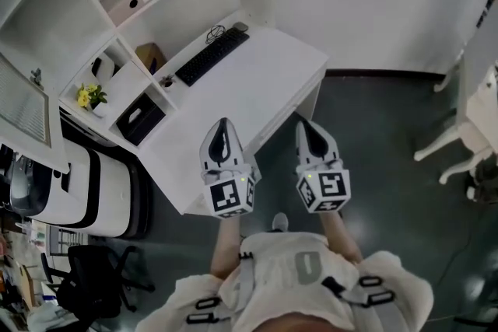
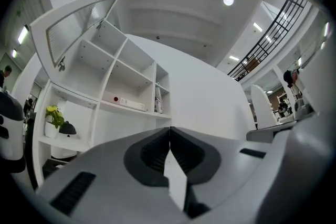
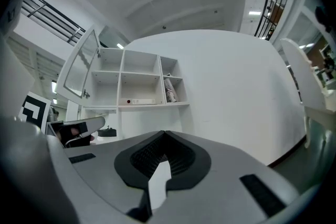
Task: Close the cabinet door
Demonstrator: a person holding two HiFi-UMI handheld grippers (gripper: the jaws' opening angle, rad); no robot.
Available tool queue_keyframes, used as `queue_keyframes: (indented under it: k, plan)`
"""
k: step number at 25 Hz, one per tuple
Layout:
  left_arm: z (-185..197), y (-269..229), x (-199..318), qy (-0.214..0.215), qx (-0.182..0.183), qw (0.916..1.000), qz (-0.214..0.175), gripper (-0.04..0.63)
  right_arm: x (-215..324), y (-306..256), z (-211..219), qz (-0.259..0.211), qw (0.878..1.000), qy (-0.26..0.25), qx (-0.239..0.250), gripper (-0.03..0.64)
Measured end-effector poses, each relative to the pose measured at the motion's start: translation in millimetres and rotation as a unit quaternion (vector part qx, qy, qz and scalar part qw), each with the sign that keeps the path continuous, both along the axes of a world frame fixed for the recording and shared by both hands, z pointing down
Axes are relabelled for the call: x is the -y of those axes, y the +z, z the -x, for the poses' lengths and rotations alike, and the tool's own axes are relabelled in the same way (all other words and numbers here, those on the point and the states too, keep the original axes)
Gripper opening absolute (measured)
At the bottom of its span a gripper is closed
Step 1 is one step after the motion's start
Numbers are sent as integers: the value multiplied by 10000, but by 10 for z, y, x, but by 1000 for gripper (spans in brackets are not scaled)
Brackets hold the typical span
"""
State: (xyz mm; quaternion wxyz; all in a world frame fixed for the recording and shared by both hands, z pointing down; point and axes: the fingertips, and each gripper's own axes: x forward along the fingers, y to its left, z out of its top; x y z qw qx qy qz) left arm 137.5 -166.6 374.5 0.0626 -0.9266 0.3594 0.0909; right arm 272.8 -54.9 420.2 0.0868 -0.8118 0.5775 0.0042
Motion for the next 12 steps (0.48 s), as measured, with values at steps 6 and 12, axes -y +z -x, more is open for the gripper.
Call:
queue_keyframes:
  k: [6, 12]
  plan:
    - [-36, 43, 519, -258, 29, 9997, 29, 6, 477, -39, -68, 63, 10000, -36, 23, 3]
    - [-121, 119, 643, -406, 32, 9989, 234, 6, 733, 21, -128, 122, 9993, -337, 105, 3]
